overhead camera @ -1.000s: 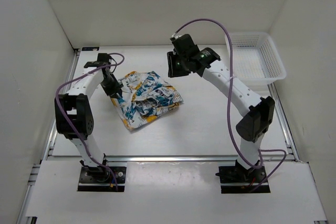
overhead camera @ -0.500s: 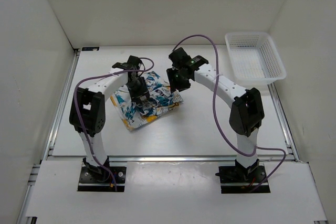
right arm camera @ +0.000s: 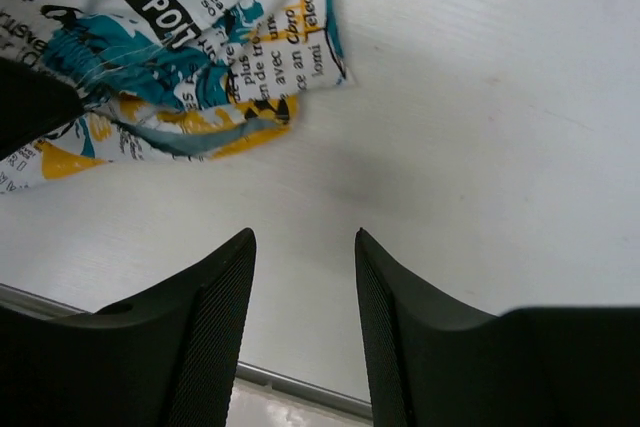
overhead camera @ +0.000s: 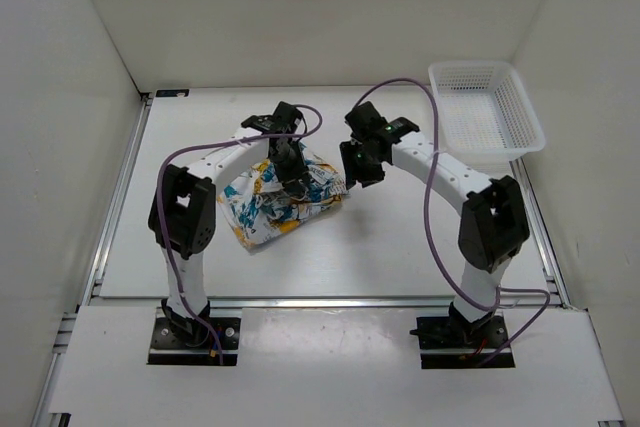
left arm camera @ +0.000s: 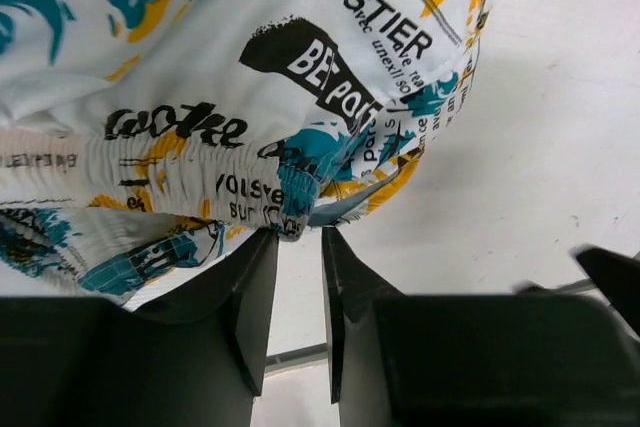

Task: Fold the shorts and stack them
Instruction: Fold the shorts

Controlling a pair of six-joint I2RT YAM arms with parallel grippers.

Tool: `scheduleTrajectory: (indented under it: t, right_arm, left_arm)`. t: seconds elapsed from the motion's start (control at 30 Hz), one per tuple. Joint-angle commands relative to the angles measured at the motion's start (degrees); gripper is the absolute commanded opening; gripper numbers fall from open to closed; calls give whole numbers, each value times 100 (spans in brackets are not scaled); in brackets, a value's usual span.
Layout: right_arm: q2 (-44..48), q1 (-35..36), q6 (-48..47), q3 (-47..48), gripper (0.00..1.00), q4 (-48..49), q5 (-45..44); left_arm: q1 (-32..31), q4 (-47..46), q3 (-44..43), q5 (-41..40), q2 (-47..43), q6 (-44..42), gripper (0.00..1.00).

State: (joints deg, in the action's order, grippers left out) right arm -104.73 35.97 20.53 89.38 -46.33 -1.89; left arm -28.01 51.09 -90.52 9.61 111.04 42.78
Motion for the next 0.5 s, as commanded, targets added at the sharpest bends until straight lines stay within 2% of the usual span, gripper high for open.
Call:
scheduleTrajectory:
  t: [0.0, 0.07, 0.1, 0.17, 0.23, 0.3, 0.33, 0.47]
  right_arm:
    - [690, -37, -6, -210, 51, 115, -57]
    - [813, -37, -6, -333, 51, 115, -57]
    - [866, -37, -6, -386, 51, 115, -57]
    - [1006, -90, -6, -448, 51, 115, -57]
    - [1007, -90, -6, -501, 51, 115, -110]
    - [1060, -90, -6, -501, 51, 115, -110]
    - [1112, -142, -6, -501, 51, 115, -110]
    - [1165, -195, -6, -554, 51, 115, -162]
  left_arm:
    - [-38, -20, -202, -108, -39, 195, 35]
    - [-38, -20, -203, -108, -39, 195, 39]
    - [-90, -20, -264, -108, -39, 195, 55]
    - [-91, -20, -317, -170, 101, 195, 67]
    - [-91, -20, -457, -283, 250, 195, 72]
    - [-91, -20, -536, -415, 356, 195, 71]
    - [-91, 41, -537, -468, 409, 195, 69]
    - [-91, 216, -677, -748, 314, 195, 19]
